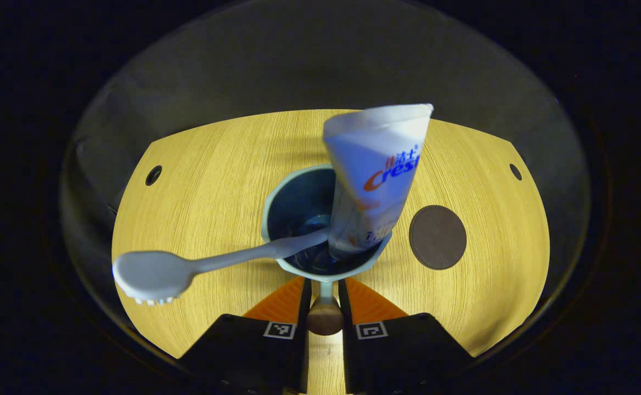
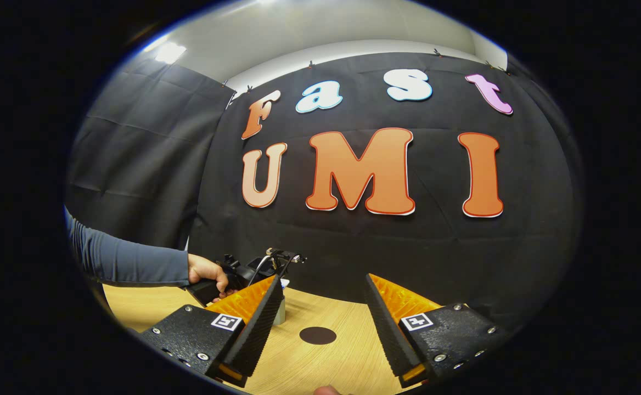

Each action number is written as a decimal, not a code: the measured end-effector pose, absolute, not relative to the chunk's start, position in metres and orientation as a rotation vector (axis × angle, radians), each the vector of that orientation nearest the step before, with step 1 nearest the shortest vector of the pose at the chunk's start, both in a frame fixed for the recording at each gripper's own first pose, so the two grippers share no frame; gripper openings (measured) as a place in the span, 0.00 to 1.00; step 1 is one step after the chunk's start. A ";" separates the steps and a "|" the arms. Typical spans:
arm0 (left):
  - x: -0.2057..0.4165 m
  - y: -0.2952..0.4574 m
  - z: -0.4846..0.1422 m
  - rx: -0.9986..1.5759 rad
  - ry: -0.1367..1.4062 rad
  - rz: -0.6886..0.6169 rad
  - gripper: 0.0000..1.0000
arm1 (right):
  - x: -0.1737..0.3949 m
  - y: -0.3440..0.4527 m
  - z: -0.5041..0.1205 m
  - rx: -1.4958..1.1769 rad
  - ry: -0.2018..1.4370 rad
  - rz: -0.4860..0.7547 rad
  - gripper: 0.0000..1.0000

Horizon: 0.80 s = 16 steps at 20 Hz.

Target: Put the toothbrush and toothpaste on the desktop into the cup, then pick up the cup and place it on the coaster on the desktop.

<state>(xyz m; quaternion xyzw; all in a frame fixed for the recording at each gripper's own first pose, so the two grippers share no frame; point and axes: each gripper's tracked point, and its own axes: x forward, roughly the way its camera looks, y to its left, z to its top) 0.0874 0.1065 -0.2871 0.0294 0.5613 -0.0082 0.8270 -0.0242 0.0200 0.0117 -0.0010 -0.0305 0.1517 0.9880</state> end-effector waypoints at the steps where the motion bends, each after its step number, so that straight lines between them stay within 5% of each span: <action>1: 0.086 0.110 -0.288 0.058 1.193 -0.005 0.25 | -0.025 0.019 0.011 -0.007 -0.061 0.302 0.90; 16: 0.095 0.090 -0.254 0.090 1.096 -0.108 0.23 | -0.034 -0.017 -0.009 0.012 -0.020 0.220 0.90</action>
